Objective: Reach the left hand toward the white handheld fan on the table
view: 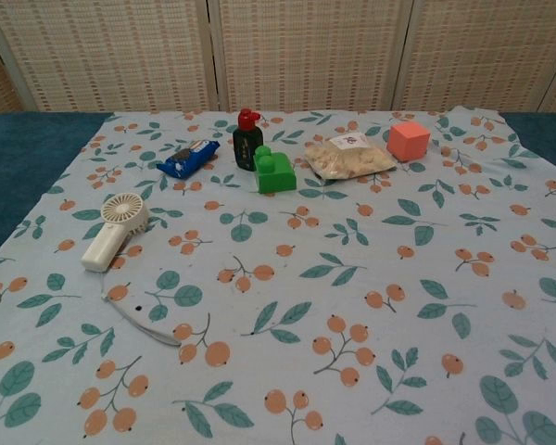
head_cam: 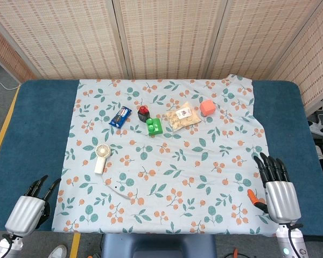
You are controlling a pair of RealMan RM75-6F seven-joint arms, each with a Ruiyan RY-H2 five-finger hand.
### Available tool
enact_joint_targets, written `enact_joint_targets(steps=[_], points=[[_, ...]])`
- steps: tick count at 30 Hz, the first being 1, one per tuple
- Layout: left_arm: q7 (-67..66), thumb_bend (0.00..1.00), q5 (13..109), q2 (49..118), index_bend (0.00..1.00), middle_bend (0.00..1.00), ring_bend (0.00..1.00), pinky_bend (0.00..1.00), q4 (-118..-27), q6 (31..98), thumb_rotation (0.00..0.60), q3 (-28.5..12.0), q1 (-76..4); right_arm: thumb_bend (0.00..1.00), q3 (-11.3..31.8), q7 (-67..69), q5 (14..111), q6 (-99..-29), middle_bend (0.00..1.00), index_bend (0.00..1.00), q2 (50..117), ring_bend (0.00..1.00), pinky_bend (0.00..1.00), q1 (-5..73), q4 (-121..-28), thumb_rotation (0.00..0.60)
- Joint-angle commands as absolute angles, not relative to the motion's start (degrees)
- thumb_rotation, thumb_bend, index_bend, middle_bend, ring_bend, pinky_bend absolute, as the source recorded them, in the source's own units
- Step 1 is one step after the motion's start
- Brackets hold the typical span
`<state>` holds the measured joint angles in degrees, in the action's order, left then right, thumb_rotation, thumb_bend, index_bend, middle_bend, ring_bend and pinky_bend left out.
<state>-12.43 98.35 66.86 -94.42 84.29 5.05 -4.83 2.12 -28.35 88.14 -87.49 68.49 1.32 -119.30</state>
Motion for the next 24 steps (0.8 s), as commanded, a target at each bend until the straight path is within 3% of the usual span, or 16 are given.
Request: enact_joint_targets(steps=[1,7,16,20,21,24], points=[[-13.3,0.41,98.9,67.3,0.00,0.00,0.00,0.16,-94.4,84.3,0.600,5.3,-4.7,0.19,2.0,-28.0,88.1,-87.3,0.00,0.00,68.3,0.00,0.00,1.3,-119.5,0.600],[-13.8,0.44,101.5,71.1,0.00,0.03,0.03,0.23,-91.5,81.3,0.600,5.5,-7.1,0.19,2.5,-27.3,88.4,-87.7,0.00,0.00,68.3,0.00,0.00,1.5,-118.6,0.600],[-3.2,0.53,99.8,80.5,0.00,0.36,0.28,0.56,-82.5,72.5,0.600,2.8,-14.8,0.19,4.1,-24.9,90.9,-88.8,0.00,0.00,70.7,0.00,0.00,2.5,-112.9,0.600],[-1.5,0.69,98.4,84.1,0.00,0.69,0.62,0.88,-79.1,71.1,0.600,0.3,-17.5,0.19,4.5,-23.9,90.2,-89.1,0.00,0.00,70.9,0.00,0.00,2.5,-111.7,0.600],[-0.9,0.75,98.0,84.9,0.00,0.77,0.69,0.94,-78.4,70.7,0.600,-0.2,-18.1,0.19,4.6,-23.7,89.9,-89.0,0.00,0.00,71.0,0.00,0.00,2.5,-111.5,0.600],[-1.3,0.83,96.5,86.7,0.00,0.89,0.79,0.99,-75.4,68.8,0.600,-1.4,-19.9,0.19,4.8,-23.4,89.3,-88.7,0.00,0.00,71.0,0.00,0.00,2.7,-111.1,0.600]])
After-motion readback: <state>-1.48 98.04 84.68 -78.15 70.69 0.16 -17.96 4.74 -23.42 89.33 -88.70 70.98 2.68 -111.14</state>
